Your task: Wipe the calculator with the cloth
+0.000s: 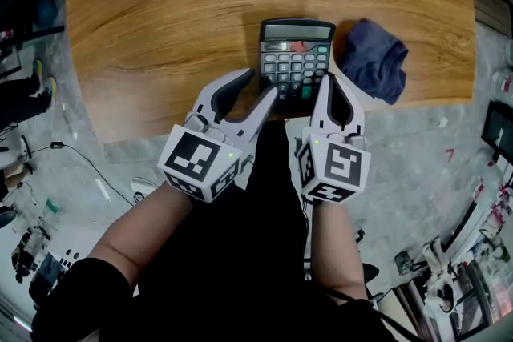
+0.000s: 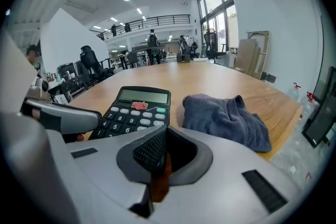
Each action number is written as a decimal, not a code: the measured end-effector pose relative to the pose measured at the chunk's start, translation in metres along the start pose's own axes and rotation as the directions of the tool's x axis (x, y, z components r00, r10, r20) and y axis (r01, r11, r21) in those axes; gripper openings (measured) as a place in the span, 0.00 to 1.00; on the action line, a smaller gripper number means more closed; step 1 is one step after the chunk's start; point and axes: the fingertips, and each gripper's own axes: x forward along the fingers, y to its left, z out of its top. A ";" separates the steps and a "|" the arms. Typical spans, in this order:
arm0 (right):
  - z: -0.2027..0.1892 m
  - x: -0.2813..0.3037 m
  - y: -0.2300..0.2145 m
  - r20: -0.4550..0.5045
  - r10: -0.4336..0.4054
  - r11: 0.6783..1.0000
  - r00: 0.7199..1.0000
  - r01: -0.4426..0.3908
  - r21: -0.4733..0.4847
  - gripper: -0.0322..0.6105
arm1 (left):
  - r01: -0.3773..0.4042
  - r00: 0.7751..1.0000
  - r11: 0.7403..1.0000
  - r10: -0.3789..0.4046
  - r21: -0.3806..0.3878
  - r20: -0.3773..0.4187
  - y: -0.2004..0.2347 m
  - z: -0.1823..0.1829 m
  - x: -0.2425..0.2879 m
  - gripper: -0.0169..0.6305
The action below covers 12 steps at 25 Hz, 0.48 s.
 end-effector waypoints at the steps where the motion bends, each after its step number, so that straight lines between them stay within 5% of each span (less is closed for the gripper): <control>1: 0.000 0.000 0.001 -0.001 -0.003 1.000 1.000 0.003 -0.010 0.07 | 0.004 1.000 1.000 -0.004 -0.005 -0.011 0.000 -0.001 0.001 0.27; 12: 0.000 0.001 -0.001 0.002 -0.028 1.000 1.000 0.028 0.009 0.07 | 0.002 0.996 0.997 -0.009 -0.079 -0.087 0.008 -0.006 0.004 0.29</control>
